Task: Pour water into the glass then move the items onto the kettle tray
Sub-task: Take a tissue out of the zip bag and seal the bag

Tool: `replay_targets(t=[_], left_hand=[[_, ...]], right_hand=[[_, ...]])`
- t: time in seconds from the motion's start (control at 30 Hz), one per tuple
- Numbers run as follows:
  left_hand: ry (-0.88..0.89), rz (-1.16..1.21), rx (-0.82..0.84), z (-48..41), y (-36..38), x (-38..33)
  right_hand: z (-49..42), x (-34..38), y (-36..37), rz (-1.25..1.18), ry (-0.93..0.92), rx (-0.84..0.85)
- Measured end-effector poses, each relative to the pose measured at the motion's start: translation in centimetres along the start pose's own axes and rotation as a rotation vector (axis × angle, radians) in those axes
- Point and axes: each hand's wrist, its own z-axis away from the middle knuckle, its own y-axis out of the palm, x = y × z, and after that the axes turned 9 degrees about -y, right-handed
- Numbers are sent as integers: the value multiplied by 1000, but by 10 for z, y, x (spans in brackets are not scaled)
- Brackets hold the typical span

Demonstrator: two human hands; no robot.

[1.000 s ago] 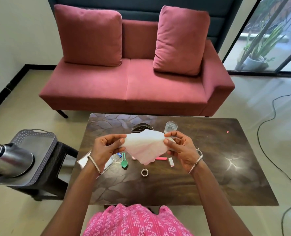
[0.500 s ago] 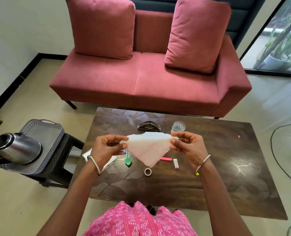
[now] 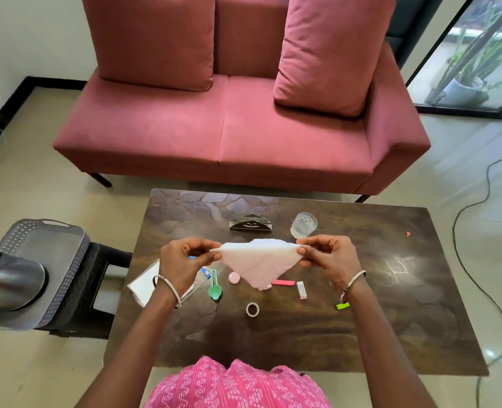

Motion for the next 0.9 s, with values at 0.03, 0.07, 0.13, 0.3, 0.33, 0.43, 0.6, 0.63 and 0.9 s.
replay_targets(t=[0.03,0.07,0.13,0.3,0.33,0.43,0.6,0.63,0.9], left_hand=[[5,-3,6,-5,0,2],[7,-5,12,-11,1,4],[-17,5,31,-21,1,9],[-154,53,181,-56,0,25],[-186,81,217,-64,1,27],[-281,169,289,-85,6,32],[-337,251,341,-115,11,28],[-329,259,349,-119,12,26],[-308,341,322,-130,13,15]], right_hand=[[-4,-2,1,16,5,1],[-9,-4,3,37,8,4],[-18,-9,5,72,6,16],[-42,-27,9,129,67,36],[-47,-31,9,117,81,37],[-61,-39,13,55,101,9],[-80,-45,22,-114,159,-56],[-81,-45,23,-162,169,-66],[-90,-27,29,-484,147,-158]])
